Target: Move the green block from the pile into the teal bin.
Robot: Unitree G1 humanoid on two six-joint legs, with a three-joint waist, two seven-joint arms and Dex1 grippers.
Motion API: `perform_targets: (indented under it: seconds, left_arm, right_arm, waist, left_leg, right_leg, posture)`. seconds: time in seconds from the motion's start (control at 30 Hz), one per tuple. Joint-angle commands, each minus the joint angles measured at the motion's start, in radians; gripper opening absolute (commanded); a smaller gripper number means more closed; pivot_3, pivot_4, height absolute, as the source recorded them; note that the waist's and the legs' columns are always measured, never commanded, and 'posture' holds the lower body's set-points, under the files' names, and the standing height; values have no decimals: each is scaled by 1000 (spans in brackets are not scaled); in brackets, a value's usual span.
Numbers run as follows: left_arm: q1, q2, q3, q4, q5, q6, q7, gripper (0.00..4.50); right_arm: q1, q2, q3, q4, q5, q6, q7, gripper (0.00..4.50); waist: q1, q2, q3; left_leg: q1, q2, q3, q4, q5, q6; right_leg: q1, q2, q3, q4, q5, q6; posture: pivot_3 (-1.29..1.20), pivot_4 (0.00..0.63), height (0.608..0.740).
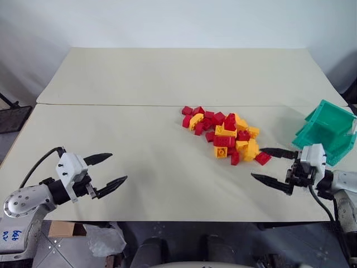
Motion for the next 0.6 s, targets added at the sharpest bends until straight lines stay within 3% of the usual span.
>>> perform_targets:
  seconds: [0.03,0.23,0.27,0.37,0.6]
  left_arm:
    - [3,-6,23,-2,-11,-27,0,4500]
    - [15,-15,20,-11,-56,8,-20,4500]
    - [10,-18,20,-14,-65,10,-20,4500]
    - [-19,-26,14,-41,-126,63,-16,4500]
    - [-101,-83,-35,-83,-125,91,61,4500]
  right_arm:
    - [6,9,-27,-18,3,-26,-15,4491]
    - [7,20,-30,-46,19,-10,-51,4491]
    - [5,23,-33,-48,22,-10,-57,4314]
    - [5,46,-46,-66,41,4,-93,3604]
    - [-16,133,-100,-2,-17,-16,-325,1287]
  waist:
    - [-1,0,0]
    - [-3,0,0]
    - [-2,0,0]
    - [1,0,0]
    - [1,0,0]
  left_leg:
    - [0,0,0,0,0,0]
    - [0,1,0,0,0,0]
    - [0,1,0,0,0,0]
    - [0,1,-1,0,0,0]
    - [0,0,-1,1,0,0]
  right_leg:
    - [0,0,-1,0,0,0]
    - [0,0,-3,1,0,0]
    - [0,0,-3,1,0,0]
    - [0,0,-3,1,0,0]
    - [1,-1,-3,2,0,1]
  posture:
    - [0,150,740]
    - [0,150,740]
    - [0,150,740]
    - [0,150,740]
    - [0,150,740]
